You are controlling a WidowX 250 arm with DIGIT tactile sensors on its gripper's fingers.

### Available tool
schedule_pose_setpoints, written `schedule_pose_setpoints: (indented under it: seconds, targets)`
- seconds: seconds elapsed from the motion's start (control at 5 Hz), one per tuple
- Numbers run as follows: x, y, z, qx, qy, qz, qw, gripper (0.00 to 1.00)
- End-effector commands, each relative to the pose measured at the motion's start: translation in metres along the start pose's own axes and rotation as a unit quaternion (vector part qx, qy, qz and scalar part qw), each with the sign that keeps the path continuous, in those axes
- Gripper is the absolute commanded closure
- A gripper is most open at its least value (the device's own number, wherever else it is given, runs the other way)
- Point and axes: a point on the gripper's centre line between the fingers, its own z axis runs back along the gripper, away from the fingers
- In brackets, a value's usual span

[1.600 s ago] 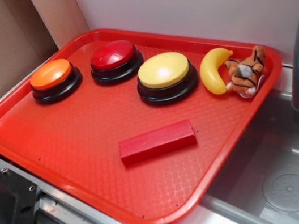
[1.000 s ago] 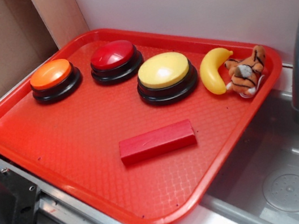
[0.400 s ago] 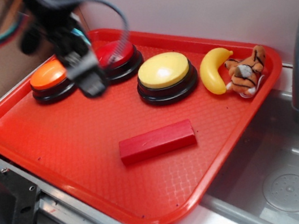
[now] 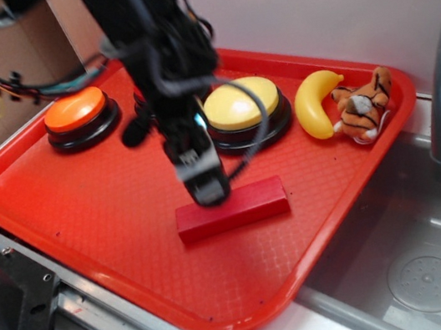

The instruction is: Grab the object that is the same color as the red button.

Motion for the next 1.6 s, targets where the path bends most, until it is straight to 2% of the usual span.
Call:
schedule_pose_setpoints:
  seconds: [0.0, 0.2, 0.4, 0.6, 0.8, 1.0, 1.2, 1.4]
  targets:
    - [0.007, -0.020, -0.039, -0.026, 0.018, -0.033, 0.999, 0.00]
    - [0.003, -0.021, -0.047, -0.042, 0.023, -0.034, 0.998, 0.00]
    - [0.002, -0.019, -0.050, -0.047, 0.026, -0.014, 0.998, 0.87]
    - [0.002, -0.016, -0.052, -0.054, 0.040, -0.022, 0.997, 1.00]
    - [0.002, -0.013, -0.049, -0.055, 0.045, -0.006, 0.997, 1.00]
    - [0.003, -0.007, -0.024, -0.033, 0.052, 0.045, 0.997, 1.00]
    - [-0.003, 0.007, 0.021, -0.003, 0.048, 0.124, 0.991, 1.00]
    - [-0.010, 0.029, 0.051, -0.003, 0.082, 0.188, 0.979, 1.00]
